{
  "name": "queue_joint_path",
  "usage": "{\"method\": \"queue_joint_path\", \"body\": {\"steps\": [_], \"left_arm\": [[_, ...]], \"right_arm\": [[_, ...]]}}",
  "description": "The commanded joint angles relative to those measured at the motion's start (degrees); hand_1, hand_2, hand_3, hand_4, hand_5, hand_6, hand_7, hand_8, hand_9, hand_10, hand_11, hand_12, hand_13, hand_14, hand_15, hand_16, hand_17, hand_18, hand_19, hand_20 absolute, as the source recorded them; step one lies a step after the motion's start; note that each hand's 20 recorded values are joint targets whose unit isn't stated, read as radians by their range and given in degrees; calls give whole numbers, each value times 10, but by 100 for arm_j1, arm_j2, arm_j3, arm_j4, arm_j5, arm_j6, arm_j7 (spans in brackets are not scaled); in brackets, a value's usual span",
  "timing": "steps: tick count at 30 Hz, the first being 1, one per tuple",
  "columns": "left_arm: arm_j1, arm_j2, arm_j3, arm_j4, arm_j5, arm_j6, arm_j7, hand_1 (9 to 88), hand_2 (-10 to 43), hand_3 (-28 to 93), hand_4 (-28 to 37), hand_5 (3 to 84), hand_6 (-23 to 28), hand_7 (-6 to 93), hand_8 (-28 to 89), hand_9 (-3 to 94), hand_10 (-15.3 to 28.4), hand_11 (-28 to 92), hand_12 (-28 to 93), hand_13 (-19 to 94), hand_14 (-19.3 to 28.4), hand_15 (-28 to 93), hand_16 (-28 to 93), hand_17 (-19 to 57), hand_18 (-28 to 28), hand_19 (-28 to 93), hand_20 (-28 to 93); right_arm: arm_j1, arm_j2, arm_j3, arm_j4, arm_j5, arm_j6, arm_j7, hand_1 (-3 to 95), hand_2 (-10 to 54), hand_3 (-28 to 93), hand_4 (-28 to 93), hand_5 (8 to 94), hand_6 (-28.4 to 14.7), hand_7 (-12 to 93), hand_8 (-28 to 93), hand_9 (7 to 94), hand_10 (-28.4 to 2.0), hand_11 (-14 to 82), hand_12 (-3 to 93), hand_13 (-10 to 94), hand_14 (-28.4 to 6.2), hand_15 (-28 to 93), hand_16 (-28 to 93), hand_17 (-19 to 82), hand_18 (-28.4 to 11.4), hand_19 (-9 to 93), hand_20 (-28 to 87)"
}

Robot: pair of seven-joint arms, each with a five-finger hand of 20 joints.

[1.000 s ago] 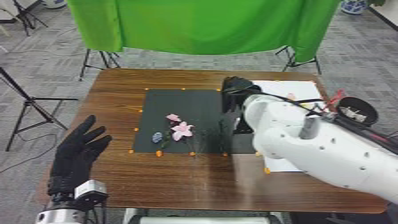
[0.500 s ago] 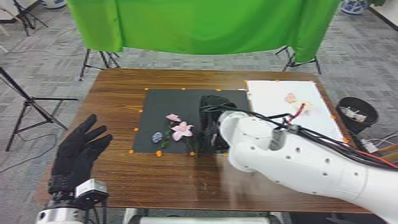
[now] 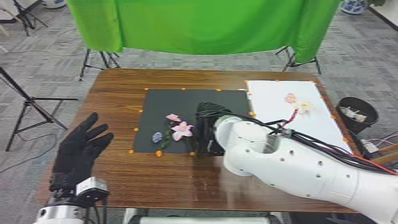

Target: Arrange flowers

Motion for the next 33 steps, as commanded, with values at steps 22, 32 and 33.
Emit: {"method": "queue_joint_path", "body": {"steps": [22, 32, 33], "left_arm": [[237, -27, -1, -56, -102, 84, 163, 298, 69, 656, -222, 367, 88, 120, -89, 318, 180, 322, 117, 220, 244, 637, -132, -102, 191, 439, 155], [202, 23, 50, -98, -82, 158, 178, 297, 69, 656, -224, 367, 88, 120, -88, 317, 180, 321, 117, 220, 245, 636, -132, -102, 192, 440, 156], [210, 32, 67, -106, -103, 176, 197, 297, 69, 656, -225, 367, 88, 120, -88, 317, 180, 321, 117, 220, 245, 637, -132, -102, 192, 440, 156]], "right_arm": [[292, 326, 129, -586, 65, 82, 388, 326, -24, 759, -220, 612, -35, 176, -111, 811, -152, 221, 155, 841, -50, 798, 171, 469, -199, 932, 164], [446, 1495, 714, -709, 81, -237, 265, 322, -2, 751, -217, 587, -43, 167, -103, 755, -164, 207, 152, 814, -60, 796, 172, 447, -198, 932, 130], [464, 1627, 792, -632, 196, -322, 272, 322, -2, 751, -217, 576, -44, 166, -103, 739, -167, 202, 150, 807, -61, 798, 170, 441, -195, 931, 115]]}}
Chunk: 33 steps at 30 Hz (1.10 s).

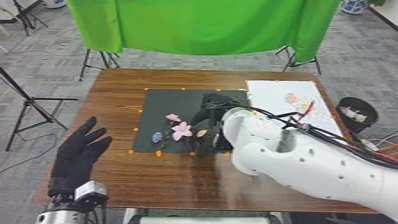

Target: Arrange flowers

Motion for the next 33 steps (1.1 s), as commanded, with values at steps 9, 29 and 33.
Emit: {"method": "queue_joint_path", "body": {"steps": [9, 29, 33], "left_arm": [[-127, 88, 201, -32, 29, 24, -58, 297, 70, 655, -225, 367, 88, 120, -89, 317, 180, 321, 117, 220, 245, 637, -132, -101, 192, 441, 156], [-226, 186, 272, 32, -139, 15, 154, 297, 69, 656, -223, 366, 88, 120, -88, 316, 179, 324, 118, 220, 245, 637, -132, -102, 193, 441, 156], [-203, 130, 254, 31, -109, 3, 133, 298, 69, 657, -223, 366, 88, 120, -88, 316, 179, 323, 117, 220, 245, 637, -133, -102, 193, 441, 156]], "right_arm": [[673, 1947, 607, 1054, 604, -451, 203, 323, -13, 777, -226, 488, -44, 173, -106, 554, -189, 148, 137, 725, -74, 820, 145, 382, -182, 925, 30], [122, 1427, 1004, 2172, 969, -925, 414, 305, -35, 768, -245, 427, -45, 175, -107, 482, -196, 123, 139, 694, -78, 847, 117, 360, -183, 926, -1], [-64, 1376, 1118, 2174, 1003, -963, 428, 307, -36, 771, -246, 429, -42, 177, -107, 486, -193, 126, 139, 697, -77, 851, 115, 361, -183, 928, -3]]}}
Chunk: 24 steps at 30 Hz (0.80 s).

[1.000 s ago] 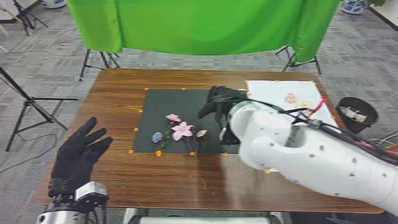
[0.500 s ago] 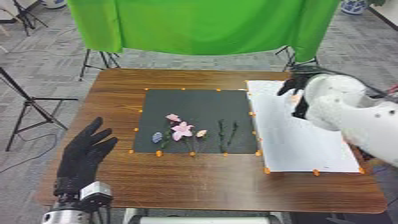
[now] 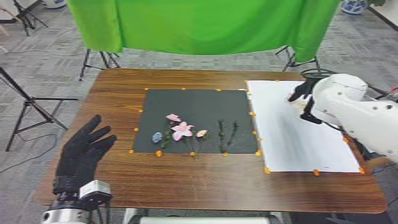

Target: Arrange flowers

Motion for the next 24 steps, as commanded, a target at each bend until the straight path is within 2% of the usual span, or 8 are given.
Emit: {"method": "queue_joint_path", "body": {"steps": [1, 3, 4, 6, 14, 16, 18, 24], "left_arm": [[9, -73, -27, 25, 31, -44, -68, 298, 69, 657, -223, 366, 88, 121, -88, 316, 179, 323, 116, 220, 245, 637, -133, -102, 192, 441, 156], [-16, 43, 44, 22, -58, 0, 52, 298, 69, 657, -223, 366, 88, 120, -88, 317, 180, 323, 116, 220, 245, 636, -133, -102, 193, 441, 156], [-32, -19, 15, 26, 11, -27, -51, 298, 70, 656, -224, 366, 88, 120, -88, 317, 179, 322, 116, 220, 245, 637, -133, -102, 192, 441, 156], [8, 8, 15, 14, -23, -19, -4, 299, 69, 656, -223, 366, 88, 120, -88, 316, 179, 323, 117, 220, 245, 637, -132, -102, 192, 441, 156], [12, -118, -30, 24, 71, -76, -100, 299, 70, 655, -222, 366, 88, 121, -88, 317, 180, 322, 117, 220, 245, 637, -133, -102, 192, 441, 155], [-27, -68, 8, 29, 51, -66, -73, 299, 70, 655, -222, 366, 88, 120, -89, 317, 180, 322, 117, 220, 245, 637, -133, -102, 193, 441, 156], [-35, -62, 15, 35, 55, -71, -51, 299, 70, 655, -221, 366, 89, 121, -89, 317, 180, 322, 117, 220, 245, 637, -132, -102, 193, 441, 156], [-30, -157, -32, 35, 121, -96, -149, 298, 70, 655, -222, 366, 88, 121, -88, 316, 180, 322, 117, 220, 245, 636, -133, -102, 192, 441, 155]], "right_arm": [[-378, -146, 153, 52, -21, -107, 46, 308, -36, 773, -246, 431, -41, 179, -107, 488, -192, 126, 139, 697, -77, 852, 115, 361, -184, 928, -3], [-328, -111, 12, 59, -163, -51, 95, 308, -36, 774, -247, 433, -40, 179, -109, 488, -192, 126, 139, 699, -76, 853, 114, 361, -185, 930, -3], [-389, -70, 57, 18, -256, -46, 116, 308, -36, 774, -247, 433, -40, 180, -110, 489, -192, 126, 139, 699, -76, 854, 114, 361, -185, 930, -4], [-381, -23, 53, -38, -345, 73, 192, 309, -36, 774, -248, 433, -40, 180, -111, 491, -192, 127, 138, 700, -77, 855, 114, 361, -186, 931, -5], [-248, -38, -59, -2, -372, 77, 242, 324, -42, 767, -248, 457, -30, 184, -113, 528, -191, 138, 137, 712, -79, 855, 115, 370, -190, 932, 1], [-335, -33, -29, -22, -398, 6, 271, 329, -43, 766, -248, 471, -27, 185, -115, 540, -190, 140, 137, 715, -77, 854, 115, 373, -191, 932, 3], [-401, -66, -1, 2, -329, -1, 344, 367, -53, 771, -246, 502, -23, 191, -114, 591, -177, 160, 141, 733, -69, 850, 118, 387, -188, 932, 13], [-564, -52, -23, -31, -477, 42, 393, 463, -80, 769, -262, 585, -5, 239, -110, 685, -140, 201, 147, 770, -51, 839, 131, 417, -176, 932, 28]]}}
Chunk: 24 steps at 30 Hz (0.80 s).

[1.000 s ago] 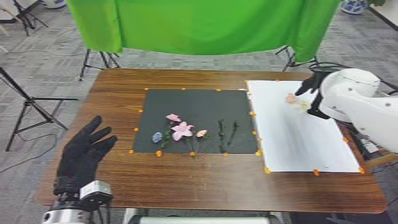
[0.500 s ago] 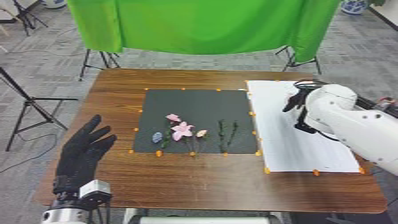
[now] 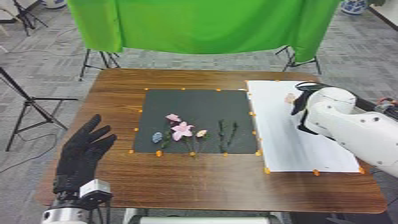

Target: Arrange flowers

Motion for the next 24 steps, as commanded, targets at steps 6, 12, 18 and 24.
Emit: {"method": "queue_joint_path", "body": {"steps": [6, 12, 18, 24], "left_arm": [[-5, -144, -31, 16, 127, -98, -139, 298, 70, 655, -221, 366, 88, 121, -89, 316, 180, 324, 117, 220, 244, 637, -132, -102, 192, 441, 156], [2, -100, 6, 10, 77, -52, -74, 299, 70, 655, -221, 366, 88, 121, -89, 316, 180, 323, 116, 221, 245, 636, -132, -102, 192, 440, 156], [-1, 64, 70, 6, -94, 6, 73, 299, 70, 655, -222, 366, 88, 122, -89, 316, 180, 323, 117, 221, 245, 637, -132, -102, 192, 440, 155], [24, 123, 73, -17, -149, 61, 121, 299, 69, 655, -221, 366, 88, 122, -89, 316, 180, 322, 117, 220, 245, 636, -132, -102, 192, 440, 156]], "right_arm": [[-260, 54, -109, -23, -317, 169, 140, 524, -94, 728, -281, 614, -2, 266, -13, 739, -117, 169, 199, 786, -45, 831, 146, 431, -169, 932, 41], [-167, 86, -363, -14, -624, 435, 103, 576, -95, 693, -280, 675, 4, 312, 8, 833, -80, 79, 299, 814, -27, 824, 152, 450, -158, 932, 52], [31, 197, -597, -103, -816, 746, 82, 613, -95, 699, -280, 724, 19, 338, 29, 884, -73, 84, 325, 834, -14, 820, 161, 465, -148, 932, 71], [374, 290, -746, -326, -927, 976, 23, 619, -95, 714, -282, 756, 13, 330, 21, 898, -75, 87, 328, 842, -9, 818, 166, 470, -147, 932, 77]]}}
